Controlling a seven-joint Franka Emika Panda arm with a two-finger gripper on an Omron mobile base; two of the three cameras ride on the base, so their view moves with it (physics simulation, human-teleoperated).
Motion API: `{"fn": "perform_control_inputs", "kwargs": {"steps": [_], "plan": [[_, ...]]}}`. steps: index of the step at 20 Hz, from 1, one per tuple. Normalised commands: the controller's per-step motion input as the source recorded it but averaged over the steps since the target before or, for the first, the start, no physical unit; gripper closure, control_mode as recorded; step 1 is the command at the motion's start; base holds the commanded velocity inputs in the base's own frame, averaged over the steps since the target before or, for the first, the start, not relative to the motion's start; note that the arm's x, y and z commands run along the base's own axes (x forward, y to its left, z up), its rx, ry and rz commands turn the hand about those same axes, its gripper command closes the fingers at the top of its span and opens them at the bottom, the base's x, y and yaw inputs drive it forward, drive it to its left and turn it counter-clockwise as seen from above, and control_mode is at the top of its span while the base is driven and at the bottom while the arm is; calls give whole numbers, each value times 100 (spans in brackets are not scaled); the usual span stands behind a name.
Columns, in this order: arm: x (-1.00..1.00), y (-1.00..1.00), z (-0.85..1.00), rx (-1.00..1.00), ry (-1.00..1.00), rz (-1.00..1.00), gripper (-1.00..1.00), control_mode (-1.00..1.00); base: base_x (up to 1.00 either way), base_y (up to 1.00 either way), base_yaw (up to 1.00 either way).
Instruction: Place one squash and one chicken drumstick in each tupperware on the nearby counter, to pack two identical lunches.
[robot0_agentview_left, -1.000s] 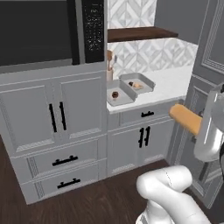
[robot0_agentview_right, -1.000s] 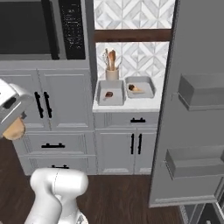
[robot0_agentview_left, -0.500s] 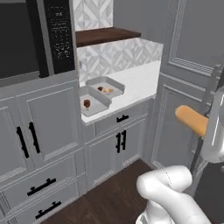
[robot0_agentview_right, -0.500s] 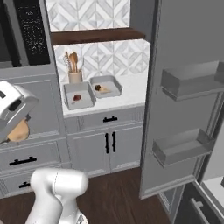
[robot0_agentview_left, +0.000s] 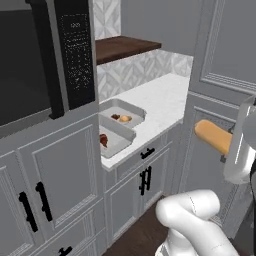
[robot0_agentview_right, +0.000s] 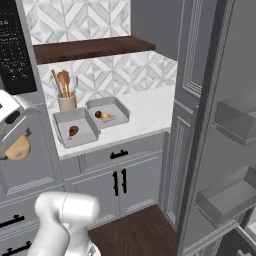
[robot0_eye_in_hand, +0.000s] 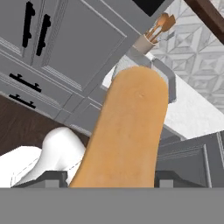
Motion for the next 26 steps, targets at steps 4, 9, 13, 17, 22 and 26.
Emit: {"fn": "perform_control_inputs", "kwargs": {"steps": [4, 9, 13, 17, 22, 26], "plan": [[0, 0, 0, 0, 0, 0, 100, 100, 58, 7, 2], [0, 0, 0, 0, 0, 0, 100, 100, 73, 0, 15], [0, 0, 0, 0, 0, 0, 100, 100, 61, -5, 1], [0, 0, 0, 0, 0, 0, 100, 100, 76, -2, 0], [0, 0, 0, 0, 0, 0, 100, 100, 45, 0, 0], [6, -36, -23, 41, 0, 24, 100, -100, 0, 0, 0]]}}
